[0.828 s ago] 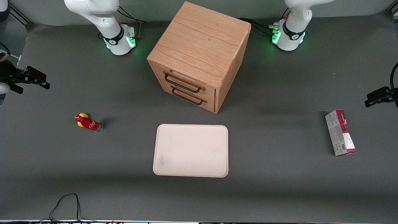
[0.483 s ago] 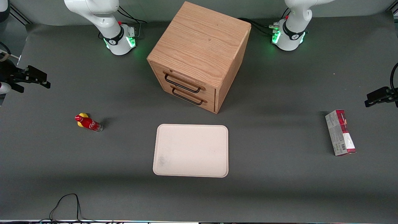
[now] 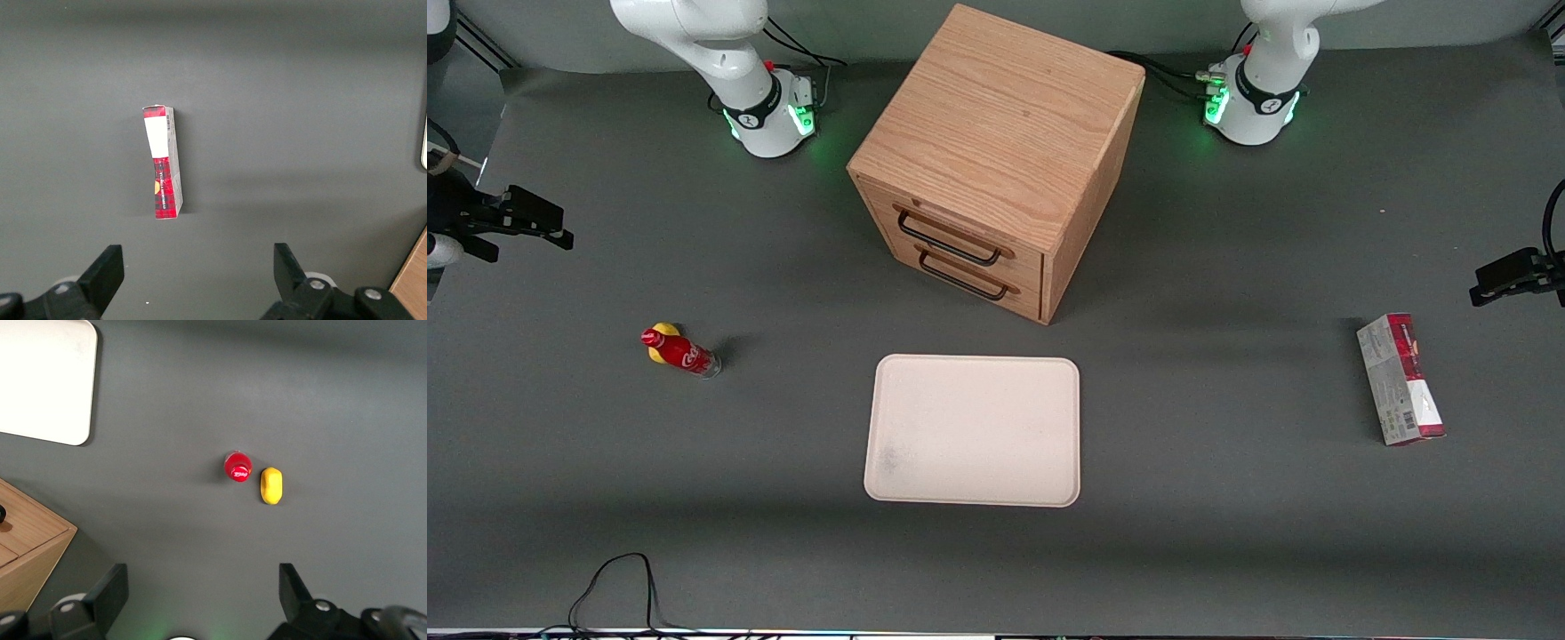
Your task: Place coke bottle on tray
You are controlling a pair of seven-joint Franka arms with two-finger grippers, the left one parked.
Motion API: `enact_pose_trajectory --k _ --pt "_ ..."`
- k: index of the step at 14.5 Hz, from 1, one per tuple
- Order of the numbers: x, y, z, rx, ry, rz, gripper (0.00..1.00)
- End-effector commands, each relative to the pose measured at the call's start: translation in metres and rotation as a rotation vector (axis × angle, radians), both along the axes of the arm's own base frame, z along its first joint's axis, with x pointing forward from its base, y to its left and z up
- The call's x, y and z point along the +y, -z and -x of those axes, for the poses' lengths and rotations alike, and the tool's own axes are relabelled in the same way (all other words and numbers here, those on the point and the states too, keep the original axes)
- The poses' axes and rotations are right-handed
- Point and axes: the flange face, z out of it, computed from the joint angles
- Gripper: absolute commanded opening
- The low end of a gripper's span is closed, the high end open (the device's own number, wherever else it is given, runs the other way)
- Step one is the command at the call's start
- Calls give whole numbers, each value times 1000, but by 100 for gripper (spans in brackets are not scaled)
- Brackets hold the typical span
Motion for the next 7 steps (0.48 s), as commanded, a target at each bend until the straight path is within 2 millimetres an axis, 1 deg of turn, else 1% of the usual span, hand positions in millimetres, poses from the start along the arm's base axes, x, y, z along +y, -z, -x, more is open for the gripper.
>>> enact_pose_trajectory --k 1,3,6,7 --pt "-8 0 2 9 44 35 100" --pt "-16 5 4 21 59 39 100" --pt "-41 9 10 31 89 32 100" --pt "-44 11 13 32 89 30 100"
